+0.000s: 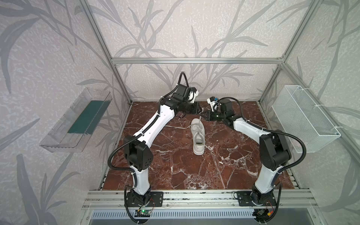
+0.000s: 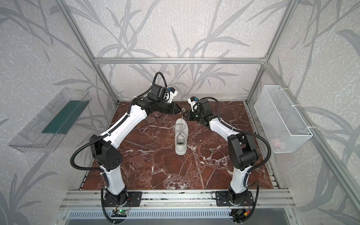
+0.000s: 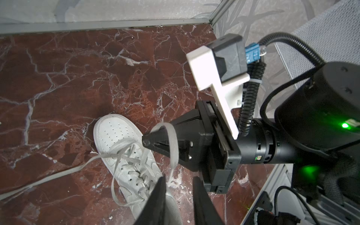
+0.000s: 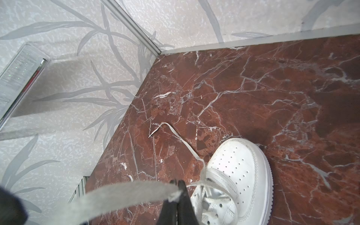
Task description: Tie the shoes
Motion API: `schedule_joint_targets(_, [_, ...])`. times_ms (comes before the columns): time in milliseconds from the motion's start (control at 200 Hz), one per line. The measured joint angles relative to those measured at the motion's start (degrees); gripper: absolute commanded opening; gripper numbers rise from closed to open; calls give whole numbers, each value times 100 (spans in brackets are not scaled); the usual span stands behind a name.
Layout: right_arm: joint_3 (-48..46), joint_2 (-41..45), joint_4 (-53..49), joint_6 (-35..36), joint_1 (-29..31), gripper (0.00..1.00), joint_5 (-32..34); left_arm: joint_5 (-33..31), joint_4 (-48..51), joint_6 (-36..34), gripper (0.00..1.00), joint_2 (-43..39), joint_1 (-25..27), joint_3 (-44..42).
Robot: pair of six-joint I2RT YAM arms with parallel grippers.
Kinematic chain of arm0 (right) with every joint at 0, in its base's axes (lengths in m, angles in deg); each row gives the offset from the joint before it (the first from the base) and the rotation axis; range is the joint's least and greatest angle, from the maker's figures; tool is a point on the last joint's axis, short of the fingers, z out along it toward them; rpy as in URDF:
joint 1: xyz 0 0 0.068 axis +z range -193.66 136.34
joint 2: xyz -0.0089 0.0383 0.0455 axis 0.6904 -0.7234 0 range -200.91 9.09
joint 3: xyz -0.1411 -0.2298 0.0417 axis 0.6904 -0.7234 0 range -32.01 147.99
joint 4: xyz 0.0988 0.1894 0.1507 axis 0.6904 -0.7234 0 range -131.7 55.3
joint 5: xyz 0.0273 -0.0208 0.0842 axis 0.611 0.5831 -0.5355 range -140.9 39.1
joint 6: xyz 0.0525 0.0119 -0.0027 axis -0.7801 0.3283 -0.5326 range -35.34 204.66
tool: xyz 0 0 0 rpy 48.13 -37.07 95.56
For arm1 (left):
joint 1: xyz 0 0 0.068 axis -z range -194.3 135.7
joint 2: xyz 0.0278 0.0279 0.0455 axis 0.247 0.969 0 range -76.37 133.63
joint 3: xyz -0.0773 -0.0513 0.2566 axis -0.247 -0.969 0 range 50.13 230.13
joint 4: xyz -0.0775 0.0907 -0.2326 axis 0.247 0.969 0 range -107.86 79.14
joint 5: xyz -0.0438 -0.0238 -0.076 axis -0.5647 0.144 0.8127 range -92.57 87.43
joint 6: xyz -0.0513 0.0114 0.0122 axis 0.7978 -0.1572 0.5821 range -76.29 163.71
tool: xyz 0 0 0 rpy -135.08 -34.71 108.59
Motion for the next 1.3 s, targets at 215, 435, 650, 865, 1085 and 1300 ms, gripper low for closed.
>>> schedule_joint_targets(215, [-155, 249, -122, 39, -7, 0, 227, -258, 229, -227, 46, -7, -232, 37])
schedule_joint_targets(435, [-380, 417, -146, 44, -7, 0, 330, -826, 341, -557, 46, -22, -455, -444])
schedule_joint_targets(650, [-457, 479, -170, 22, -7, 0, 345, -1751, 448, -739, 48, 442, -595, -951])
schedule_joint_targets(865, [-503, 501, -184, -17, -7, 0, 352, -2629, 562, -702, 53, 1440, -693, -955])
schedule_joint_targets(1085, [-503, 505, -208, -22, -7, 0, 350, -2841, 614, -621, 54, 1882, -828, -931])
schedule_joint_targets(1300, [-503, 505, -286, -20, -7, 0, 350, -2793, 566, -581, 54, 1998, -914, -706])
